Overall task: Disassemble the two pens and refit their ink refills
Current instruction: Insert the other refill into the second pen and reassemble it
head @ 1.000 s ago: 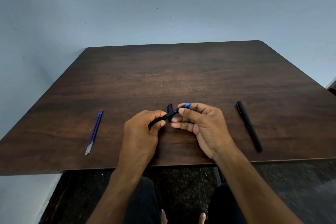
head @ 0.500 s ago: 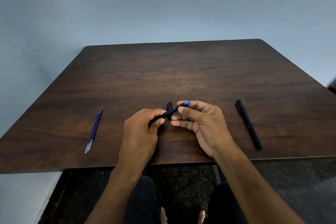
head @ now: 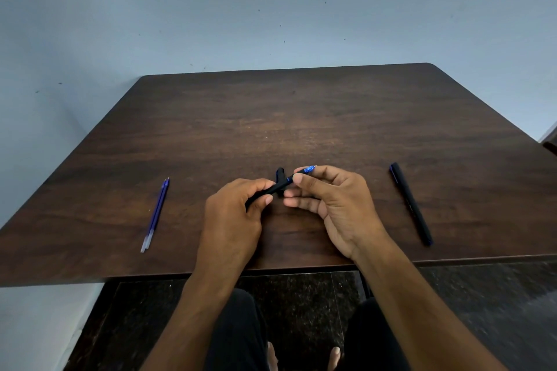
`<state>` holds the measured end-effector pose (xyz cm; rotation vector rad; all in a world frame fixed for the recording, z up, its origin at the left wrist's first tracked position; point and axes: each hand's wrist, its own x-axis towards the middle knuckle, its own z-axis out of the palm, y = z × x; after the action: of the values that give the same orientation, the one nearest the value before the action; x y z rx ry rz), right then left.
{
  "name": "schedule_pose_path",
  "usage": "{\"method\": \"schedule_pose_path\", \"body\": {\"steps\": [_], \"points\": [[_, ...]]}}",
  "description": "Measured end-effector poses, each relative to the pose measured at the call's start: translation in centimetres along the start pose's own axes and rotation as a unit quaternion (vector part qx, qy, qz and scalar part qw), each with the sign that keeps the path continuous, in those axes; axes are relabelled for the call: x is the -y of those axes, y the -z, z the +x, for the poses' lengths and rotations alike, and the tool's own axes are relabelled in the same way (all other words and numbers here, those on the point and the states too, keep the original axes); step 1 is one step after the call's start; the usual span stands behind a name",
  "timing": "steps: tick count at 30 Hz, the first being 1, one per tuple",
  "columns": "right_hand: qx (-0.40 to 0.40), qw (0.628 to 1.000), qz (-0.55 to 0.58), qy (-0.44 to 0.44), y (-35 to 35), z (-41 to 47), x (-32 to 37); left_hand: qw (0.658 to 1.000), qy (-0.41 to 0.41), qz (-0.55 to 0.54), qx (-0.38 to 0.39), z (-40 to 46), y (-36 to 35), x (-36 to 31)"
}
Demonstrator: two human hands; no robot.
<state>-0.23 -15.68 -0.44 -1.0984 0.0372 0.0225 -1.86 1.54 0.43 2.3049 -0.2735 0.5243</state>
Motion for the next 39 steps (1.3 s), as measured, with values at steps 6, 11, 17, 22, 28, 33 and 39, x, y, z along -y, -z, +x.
{"method": "schedule_pose_path", "body": {"steps": [6, 11, 17, 22, 28, 33, 39], "points": [[0.006, 1.000, 0.012, 0.004, -0.03, 0.02, -0.11, 1.000, -0.001, -0.001, -0.002, -0.11, 0.04, 0.05], [0.013, 1.000, 0.004, 0.014, 0.15, 0.00, -0.28, 1.000, 0.004, -0.004, -0.004, -0.12, -0.01, -0.02], [0.001, 1.000, -0.017, 0.003, -0.06, 0.11, -0.27, 1.000, 0.004, -0.001, -0.002, -0.16, -0.02, -0.03], [0.003, 1.000, 0.002, 0.006, -0.01, 0.14, -0.23, 1.000, -0.001, 0.000, -0.003, -0.14, 0.02, -0.01], [0.010, 1.000, 0.000, 0.020, 0.29, 0.17, -0.37, 1.000, 0.002, 0.001, 0.000, -0.02, -0.08, 0.02], [-0.003, 1.000, -0.011, 0.018, -0.02, 0.10, -0.33, 1.000, 0.014, 0.009, -0.002, -0.06, -0.06, 0.10], [-0.007, 0.999, 0.014, 0.036, 0.04, 0.03, -0.28, 1.000, 0.014, 0.003, -0.004, -0.08, 0.01, -0.01]]}}
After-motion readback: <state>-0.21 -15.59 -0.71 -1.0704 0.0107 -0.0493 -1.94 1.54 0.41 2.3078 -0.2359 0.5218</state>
